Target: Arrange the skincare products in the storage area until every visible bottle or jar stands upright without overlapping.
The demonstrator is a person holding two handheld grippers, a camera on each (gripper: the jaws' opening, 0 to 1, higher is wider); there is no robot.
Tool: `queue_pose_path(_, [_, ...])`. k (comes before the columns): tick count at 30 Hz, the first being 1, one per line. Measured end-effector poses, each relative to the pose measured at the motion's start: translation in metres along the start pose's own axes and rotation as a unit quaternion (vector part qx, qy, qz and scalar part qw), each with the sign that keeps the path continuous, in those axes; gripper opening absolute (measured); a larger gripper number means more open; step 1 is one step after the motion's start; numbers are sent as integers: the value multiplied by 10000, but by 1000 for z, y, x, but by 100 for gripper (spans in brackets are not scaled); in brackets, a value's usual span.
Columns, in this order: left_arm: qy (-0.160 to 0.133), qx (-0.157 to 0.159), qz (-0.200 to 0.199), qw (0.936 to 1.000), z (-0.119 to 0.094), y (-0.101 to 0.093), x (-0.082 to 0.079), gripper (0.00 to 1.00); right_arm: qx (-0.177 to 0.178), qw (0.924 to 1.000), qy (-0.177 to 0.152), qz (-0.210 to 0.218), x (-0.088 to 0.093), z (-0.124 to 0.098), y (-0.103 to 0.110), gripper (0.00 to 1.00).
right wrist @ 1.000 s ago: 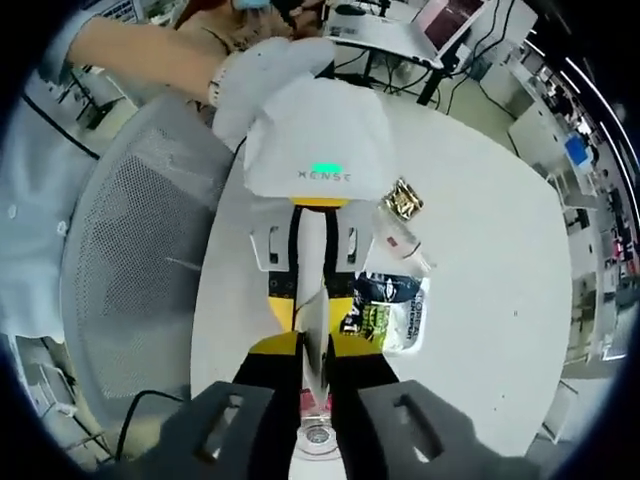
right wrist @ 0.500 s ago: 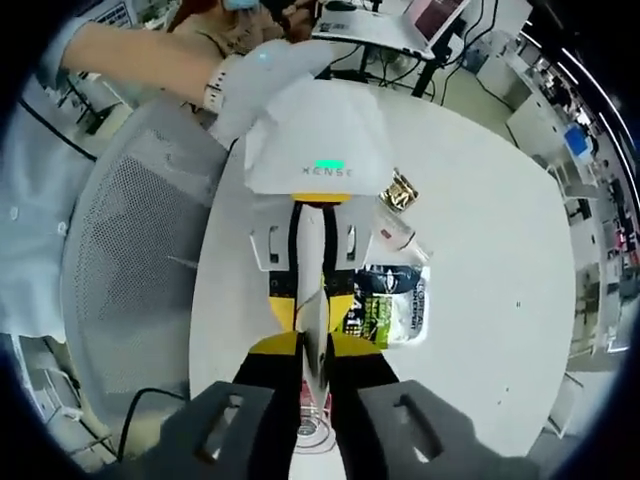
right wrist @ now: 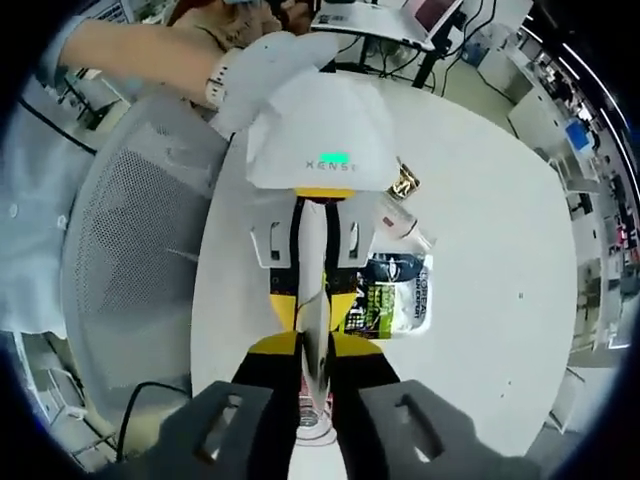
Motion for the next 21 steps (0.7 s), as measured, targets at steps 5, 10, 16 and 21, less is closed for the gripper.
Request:
queue_pose_path(5, [11,0,6,10000,0,0,0,15,14,10000,47,-81,-1,1,1,11])
queue_pose_path(10, [-15,20,-28,10000,0,1,1,15,109,9998,-122,-143,-6,-10,-3,26])
queue_pose_path(16, [-29,35,-60,10000,0,1,1,15,166,9997,-145,-103,4,-32,-4,29])
queue_pose_path(21, [-53,44,-85,9999,0,2,1,15,307,9993,-203,62,22,-43,-2,33])
Point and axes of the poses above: the point that each gripper's makers call its tool centre point, and the gripper's own axes: z roughly forward along the fingers, y roughly to its left, x roughly out of its underside, the point moved 2 cm from there along -z, roughly backward along the fingers, and after that the axes turned 9 degrees about z, right-handed, at the moved point
